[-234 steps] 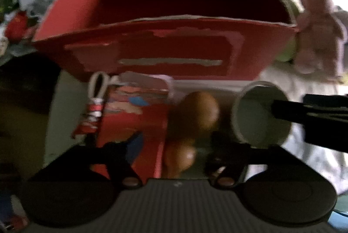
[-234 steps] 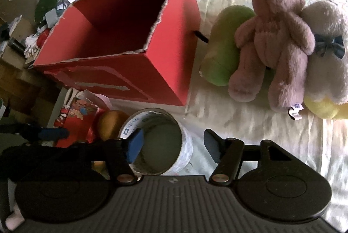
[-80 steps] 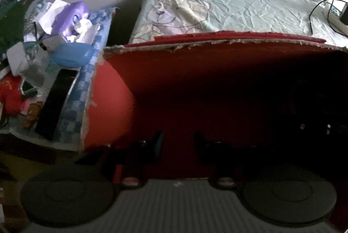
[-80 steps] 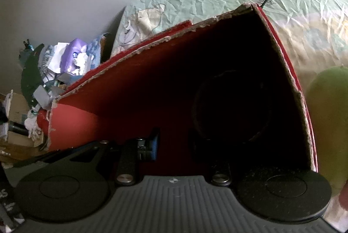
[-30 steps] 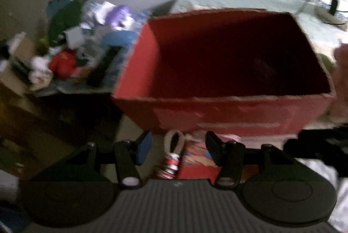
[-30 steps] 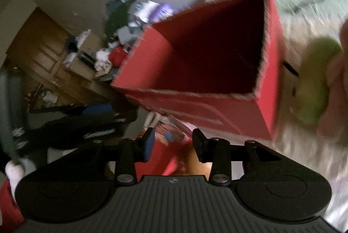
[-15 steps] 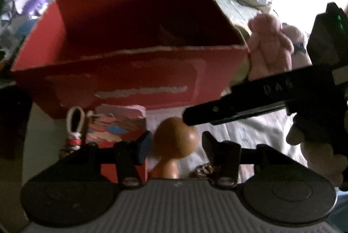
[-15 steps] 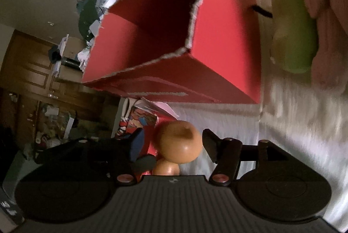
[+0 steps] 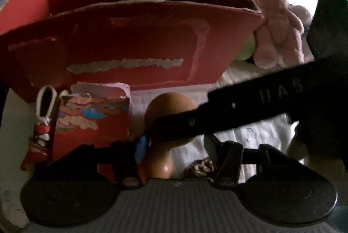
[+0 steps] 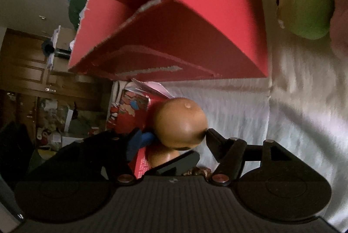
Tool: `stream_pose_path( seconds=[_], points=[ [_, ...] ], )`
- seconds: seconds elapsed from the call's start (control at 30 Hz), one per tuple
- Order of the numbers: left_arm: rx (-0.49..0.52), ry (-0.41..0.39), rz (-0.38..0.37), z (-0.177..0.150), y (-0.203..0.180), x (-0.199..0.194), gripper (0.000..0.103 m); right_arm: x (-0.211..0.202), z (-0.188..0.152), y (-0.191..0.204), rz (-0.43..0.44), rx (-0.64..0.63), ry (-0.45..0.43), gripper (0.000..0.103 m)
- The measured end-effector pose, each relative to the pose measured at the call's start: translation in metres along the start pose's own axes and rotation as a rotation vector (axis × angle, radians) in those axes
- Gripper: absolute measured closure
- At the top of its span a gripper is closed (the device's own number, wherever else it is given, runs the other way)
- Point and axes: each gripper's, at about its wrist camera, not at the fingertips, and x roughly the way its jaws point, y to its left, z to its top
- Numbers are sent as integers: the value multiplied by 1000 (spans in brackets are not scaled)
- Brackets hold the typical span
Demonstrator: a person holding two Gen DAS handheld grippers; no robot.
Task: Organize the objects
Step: 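Grasp the brown wooden peg toy with the right gripper, then carry the wooden peg toy over the red box and lower it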
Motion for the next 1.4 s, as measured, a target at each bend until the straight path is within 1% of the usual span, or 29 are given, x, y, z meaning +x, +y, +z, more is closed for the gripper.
stream_pose_path(
  seconds=[0.13,0.2,0.23,0.27,0.37,0.43,0.5,0.6,0.7,0.8,0.87,0.97,1.07,1.17,1.27,1.4],
  points=[
    [1,-2,-9,3,-1,2,52,1,-1,-3,-20,4,-6,35],
    [9,1,-14,5,-2,2,54,-2,0,-5,-32,3,-17,40],
    [12,5,-18,6,-3,1,56,-3,0,-6,-43,-2,-21,44],
    [15,8,-24,7,-3,1,57,-5,0,-8,-49,-4,-24,44],
    [32,3,-49,11,-6,-5,58,-16,0,-15,-29,13,-39,45],
    [52,-1,-63,14,-10,-9,58,-25,-1,-18,-31,21,-59,45],
    [84,-10,-80,18,-16,-15,58,-35,-3,-17,-26,19,-81,45],
    [141,-19,-129,24,-26,-25,58,-55,-7,-20,-20,23,-120,45],
    [209,-37,-191,30,-42,-37,58,-83,-13,-23,-22,38,-173,45],
    [274,-67,-248,39,-53,-52,58,-111,-21,-23,-40,30,-247,45],
    [310,-97,-285,52,-65,-59,58,-129,-24,-20,-57,19,-301,45],
    [341,-153,-337,78,-70,-70,58,-152,-25,-8,-74,-12,-384,45],
    [355,-216,-372,100,-67,-89,58,-170,-15,7,-69,-53,-460,45],
    [354,-261,-379,117,-54,-104,58,-174,4,25,-59,-106,-511,45],
    [354,-298,-352,135,-42,-109,58,-169,31,42,-44,-149,-524,45],
    [344,-316,-302,148,-22,-111,58,-148,64,65,-52,-222,-500,45]
  ],
)
